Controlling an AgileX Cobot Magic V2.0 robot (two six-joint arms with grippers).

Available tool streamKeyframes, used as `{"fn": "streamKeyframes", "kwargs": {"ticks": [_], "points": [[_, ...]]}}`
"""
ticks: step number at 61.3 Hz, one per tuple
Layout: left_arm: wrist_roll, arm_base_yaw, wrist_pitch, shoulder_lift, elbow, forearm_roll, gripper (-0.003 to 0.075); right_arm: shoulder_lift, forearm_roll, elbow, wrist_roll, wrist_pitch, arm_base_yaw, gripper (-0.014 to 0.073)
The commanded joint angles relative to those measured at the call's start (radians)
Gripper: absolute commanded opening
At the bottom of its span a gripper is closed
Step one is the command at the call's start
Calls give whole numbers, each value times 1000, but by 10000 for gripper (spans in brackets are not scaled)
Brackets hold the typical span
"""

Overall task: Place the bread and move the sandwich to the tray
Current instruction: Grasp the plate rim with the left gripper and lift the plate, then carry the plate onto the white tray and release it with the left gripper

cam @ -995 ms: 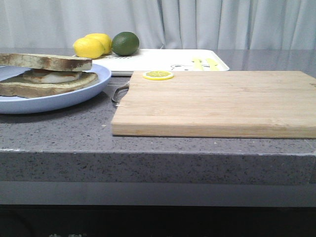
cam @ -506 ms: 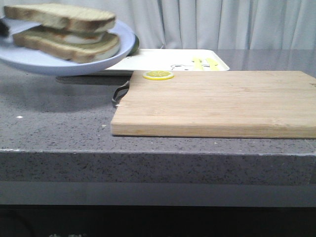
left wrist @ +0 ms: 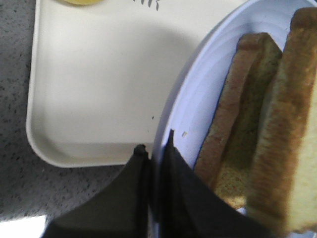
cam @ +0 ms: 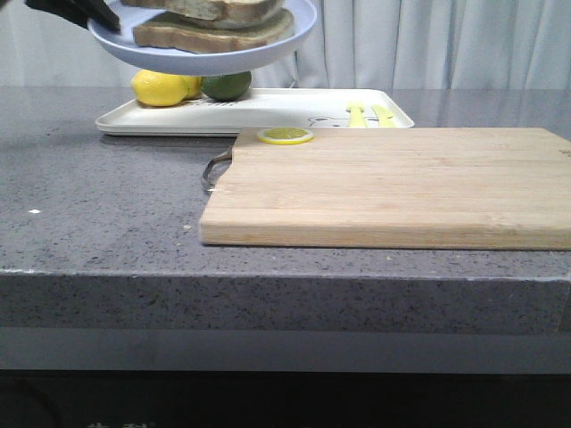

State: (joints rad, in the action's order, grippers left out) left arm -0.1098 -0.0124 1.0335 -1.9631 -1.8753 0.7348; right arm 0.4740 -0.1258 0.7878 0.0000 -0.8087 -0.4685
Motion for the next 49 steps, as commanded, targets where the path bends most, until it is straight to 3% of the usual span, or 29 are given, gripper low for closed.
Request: {"fn": "streamKeyframes", "kwargs": {"ticks": [1,14,34,39,49], "points": [[94,-14,-50,2,-104,92,-20,3,1,20,-6,77,3,581],[189,-19,-33,-108,-188,89,-20,3,1,20,-6,78,3,581],[213,-19,-22,-164,-194,86,-13,3,1,20,-6,78,3,581],[213,-19,-20,-166,-194,86,29,3,1,20,-6,78,3,581],[213,-19,-22,-166,-194,84,214,3,1,20,-6,78,3,581]]}}
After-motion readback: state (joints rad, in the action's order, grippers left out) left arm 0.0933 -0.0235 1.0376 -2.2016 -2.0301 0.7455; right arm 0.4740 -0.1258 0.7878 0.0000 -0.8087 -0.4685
